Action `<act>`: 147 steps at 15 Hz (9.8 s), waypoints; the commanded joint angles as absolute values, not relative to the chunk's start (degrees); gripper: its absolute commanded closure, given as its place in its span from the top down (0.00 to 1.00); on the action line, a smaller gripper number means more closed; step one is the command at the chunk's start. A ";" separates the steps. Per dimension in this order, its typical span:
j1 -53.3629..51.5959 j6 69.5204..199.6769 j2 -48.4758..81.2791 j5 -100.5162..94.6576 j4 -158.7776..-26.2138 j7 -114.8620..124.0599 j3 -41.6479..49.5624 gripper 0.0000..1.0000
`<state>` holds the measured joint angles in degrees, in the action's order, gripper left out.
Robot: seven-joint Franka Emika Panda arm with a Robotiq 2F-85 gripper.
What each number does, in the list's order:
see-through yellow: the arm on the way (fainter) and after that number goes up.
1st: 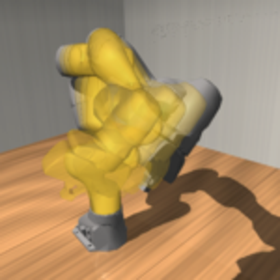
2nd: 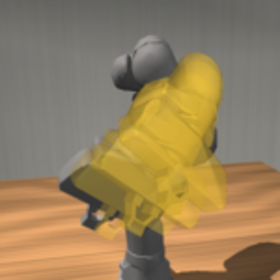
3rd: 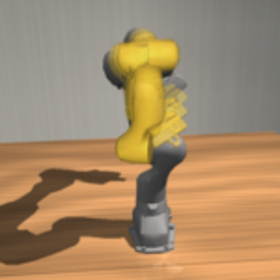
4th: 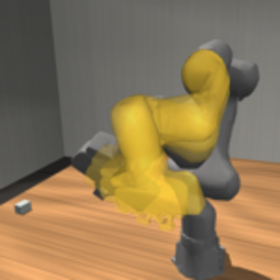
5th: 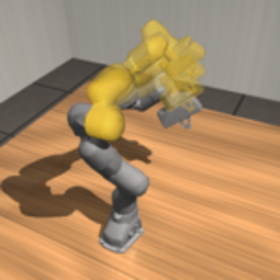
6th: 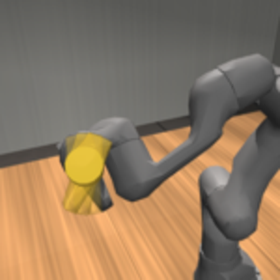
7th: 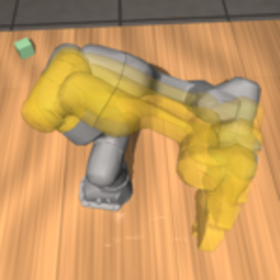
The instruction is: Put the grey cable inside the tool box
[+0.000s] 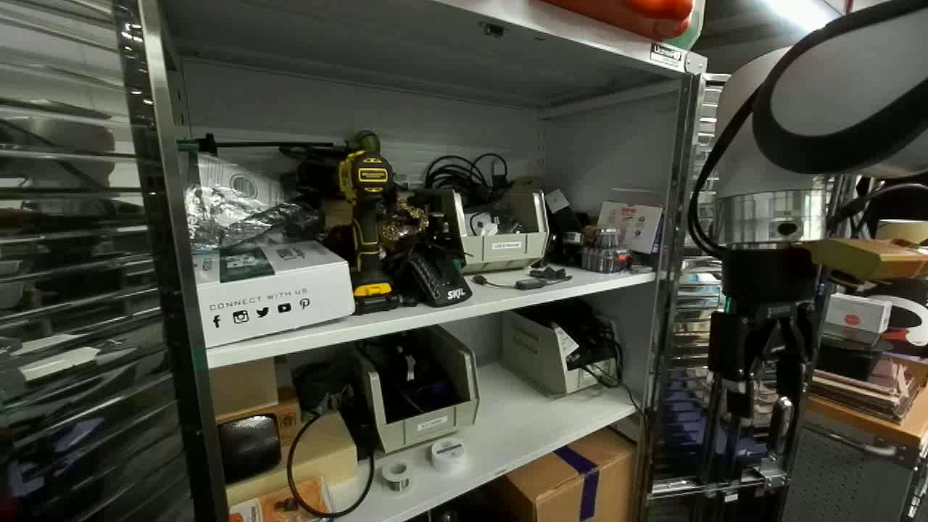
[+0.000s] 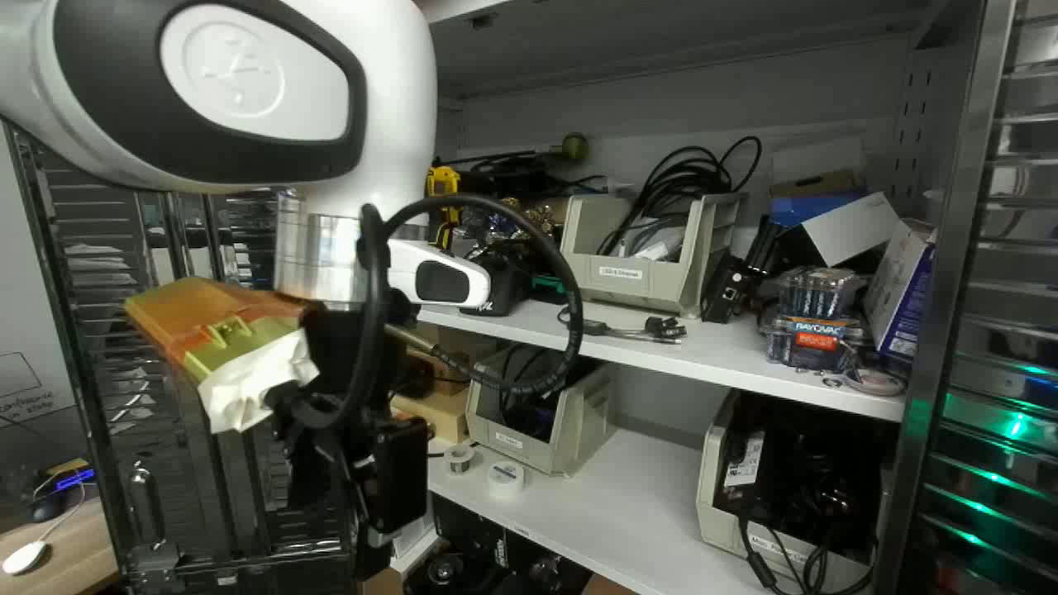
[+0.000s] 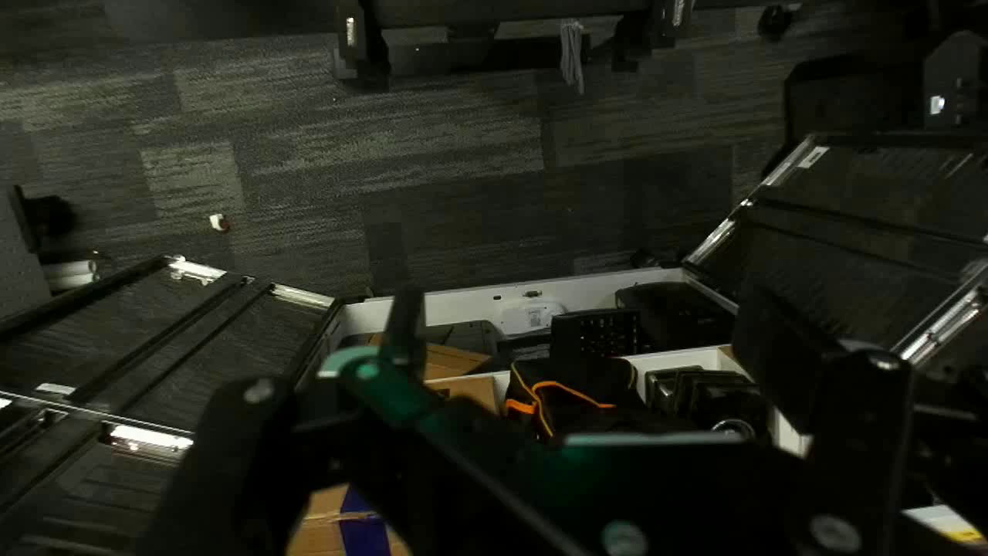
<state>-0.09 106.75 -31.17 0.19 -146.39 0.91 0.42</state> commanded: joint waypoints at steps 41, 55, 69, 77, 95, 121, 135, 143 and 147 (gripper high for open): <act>-1.24 116.92 12.01 -0.34 -94.95 45.51 0.26 1.00; -4.29 111.80 23.75 -5.08 -79.50 57.05 2.40 1.00; -4.36 104.17 25.84 -4.51 -74.96 55.19 2.56 0.27; -5.03 108.34 19.28 -8.52 -83.84 51.96 2.82 0.22; -2.60 151.73 1.83 -17.22 -106.83 59.51 2.13 0.22; -5.77 170.60 24.74 -43.05 -79.67 60.44 7.34 0.20; -3.23 168.52 29.74 -45.93 -76.17 43.02 6.16 0.20; -2.91 169.15 28.30 -42.64 -75.72 46.37 5.17 1.00; 0.11 165.60 24.55 -34.15 -81.32 40.63 -2.40 1.00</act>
